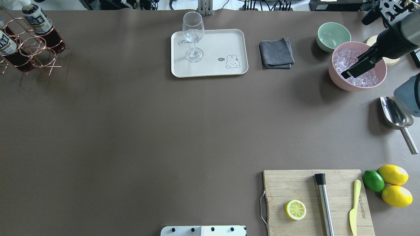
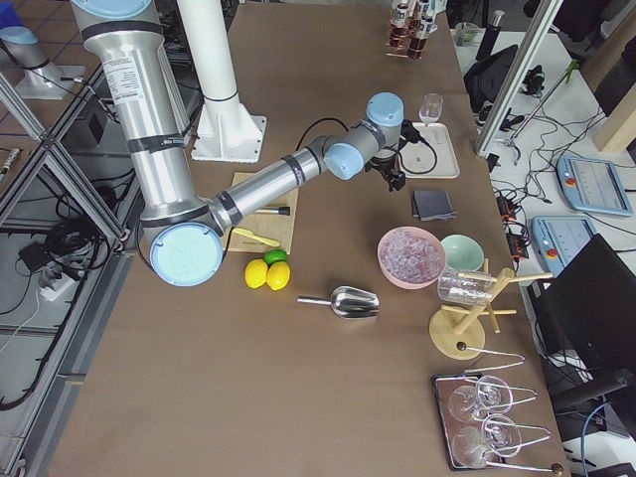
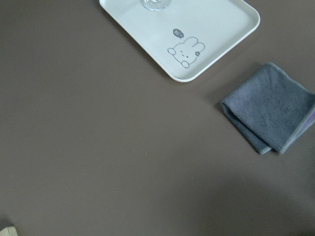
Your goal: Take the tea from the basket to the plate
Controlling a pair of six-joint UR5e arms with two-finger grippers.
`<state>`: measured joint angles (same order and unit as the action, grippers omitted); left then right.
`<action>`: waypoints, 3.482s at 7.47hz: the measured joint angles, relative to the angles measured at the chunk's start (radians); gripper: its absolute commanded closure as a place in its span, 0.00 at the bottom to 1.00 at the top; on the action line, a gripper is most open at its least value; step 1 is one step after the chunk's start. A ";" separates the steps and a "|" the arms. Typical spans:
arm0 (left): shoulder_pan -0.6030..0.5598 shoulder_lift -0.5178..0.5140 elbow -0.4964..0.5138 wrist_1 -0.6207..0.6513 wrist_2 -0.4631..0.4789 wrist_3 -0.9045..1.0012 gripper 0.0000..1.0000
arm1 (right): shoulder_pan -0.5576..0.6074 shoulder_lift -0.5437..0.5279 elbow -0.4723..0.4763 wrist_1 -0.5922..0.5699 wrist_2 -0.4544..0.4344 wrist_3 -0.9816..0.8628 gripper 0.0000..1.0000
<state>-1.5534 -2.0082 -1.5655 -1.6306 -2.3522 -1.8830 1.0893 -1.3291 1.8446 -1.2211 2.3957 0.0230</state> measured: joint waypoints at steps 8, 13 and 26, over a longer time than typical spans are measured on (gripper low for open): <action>0.441 -0.053 -0.580 0.433 0.149 -0.597 1.00 | -0.080 0.005 0.001 0.413 0.026 0.002 0.00; 0.745 -0.342 -0.584 0.572 0.295 -0.896 1.00 | -0.116 0.012 0.001 0.427 0.031 0.002 0.00; 0.953 -0.435 -0.432 0.385 0.454 -0.973 1.00 | -0.172 0.045 -0.118 0.640 -0.109 0.045 0.00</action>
<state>-0.6000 -2.4431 -1.9970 -1.2453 -1.8979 -2.8560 0.9173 -1.2845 1.7264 -0.5813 2.2863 0.0683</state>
